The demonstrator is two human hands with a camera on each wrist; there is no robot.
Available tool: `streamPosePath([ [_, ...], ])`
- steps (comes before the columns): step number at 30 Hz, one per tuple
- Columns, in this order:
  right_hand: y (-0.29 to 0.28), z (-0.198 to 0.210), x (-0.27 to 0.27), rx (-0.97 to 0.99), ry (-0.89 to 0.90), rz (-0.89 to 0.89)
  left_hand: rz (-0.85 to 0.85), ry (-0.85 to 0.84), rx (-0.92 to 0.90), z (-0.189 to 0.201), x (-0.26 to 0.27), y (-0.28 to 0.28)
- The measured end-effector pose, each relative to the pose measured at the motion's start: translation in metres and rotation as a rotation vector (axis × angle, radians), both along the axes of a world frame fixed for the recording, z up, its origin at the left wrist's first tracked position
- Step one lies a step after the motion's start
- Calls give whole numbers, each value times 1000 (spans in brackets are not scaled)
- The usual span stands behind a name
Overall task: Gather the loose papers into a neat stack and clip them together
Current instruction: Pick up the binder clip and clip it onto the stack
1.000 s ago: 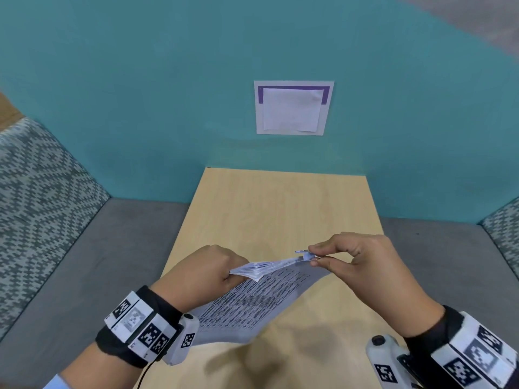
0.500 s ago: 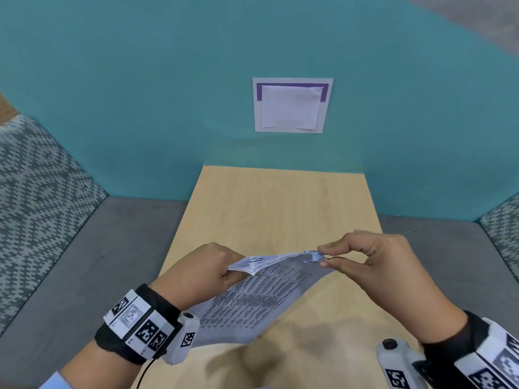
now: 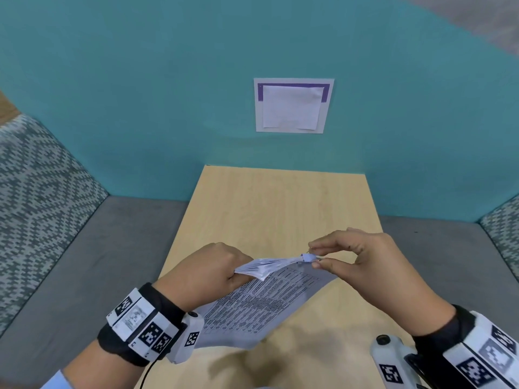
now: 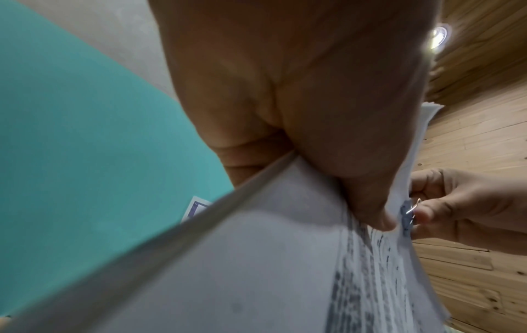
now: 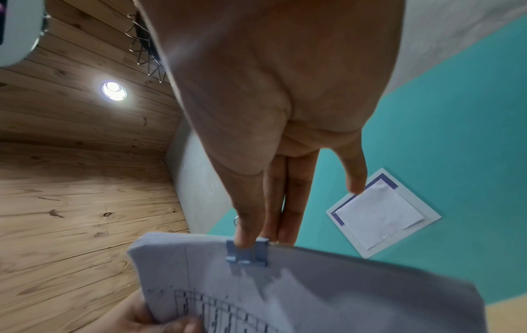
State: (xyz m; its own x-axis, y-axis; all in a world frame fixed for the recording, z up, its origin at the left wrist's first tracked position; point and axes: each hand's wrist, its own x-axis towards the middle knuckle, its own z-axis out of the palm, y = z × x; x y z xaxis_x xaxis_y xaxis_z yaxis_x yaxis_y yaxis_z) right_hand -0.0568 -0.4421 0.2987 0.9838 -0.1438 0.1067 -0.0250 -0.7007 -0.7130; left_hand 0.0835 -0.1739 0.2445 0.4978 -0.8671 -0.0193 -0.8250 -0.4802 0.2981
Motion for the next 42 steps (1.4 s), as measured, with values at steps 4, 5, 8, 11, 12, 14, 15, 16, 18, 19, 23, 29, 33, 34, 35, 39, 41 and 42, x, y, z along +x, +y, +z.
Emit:
streamPosePath([
  [4, 2, 0, -2, 40, 13, 61, 52, 133, -112, 3, -7, 2],
  [5, 3, -1, -4, 63, 29, 54, 91, 187, -130, 2, -8, 2],
  [8, 4, -11, -3, 53, 35, 14, 228, 331, -130, -6, -10, 2],
  [11, 7, -21, -2, 65, 9, -3, 299, 558, -133, -9, -11, 3],
  [12, 10, -23, -2, 71, 1, 5, 283, 543, -159, -5, -13, 2],
  [14, 15, -28, -3, 42, -11, 22, 240, 321, -321, 5, -19, 0],
  [15, 17, -31, -3, 1, -13, 27, 202, 172, -425, 9, -21, -3],
  [16, 19, -33, -3, -48, -22, 36, 130, 31, -480, 15, -25, -8],
  [18, 24, -36, -2, -122, -56, 58, -44, -199, -407, 17, -32, -22],
  [19, 26, -36, -1, -141, -83, 69, -87, -265, -352, 16, -36, -29],
  [23, 28, -31, 2, -203, -179, 52, -12, -301, -399, 18, -38, -41],
  [29, 22, -24, 0, -248, -211, 29, 116, -277, -417, 22, -39, -45],
  [33, 20, -20, 0, -329, -230, 65, 147, -194, -305, 27, -40, -45],
  [34, 20, -19, 0, -345, -218, 71, 157, -145, -266, 29, -40, -46],
  [35, 20, -19, -1, -356, -203, 73, 166, -81, -222, 30, -40, -47],
  [39, 23, -19, -1, -365, -145, 74, 207, 329, -187, 37, -33, -47],
  [41, 24, -18, 0, -367, -127, 87, 232, 460, -216, 37, -29, -46],
  [42, 25, -17, 0, -369, -121, 88, 224, 440, -202, 37, -28, -47],
])
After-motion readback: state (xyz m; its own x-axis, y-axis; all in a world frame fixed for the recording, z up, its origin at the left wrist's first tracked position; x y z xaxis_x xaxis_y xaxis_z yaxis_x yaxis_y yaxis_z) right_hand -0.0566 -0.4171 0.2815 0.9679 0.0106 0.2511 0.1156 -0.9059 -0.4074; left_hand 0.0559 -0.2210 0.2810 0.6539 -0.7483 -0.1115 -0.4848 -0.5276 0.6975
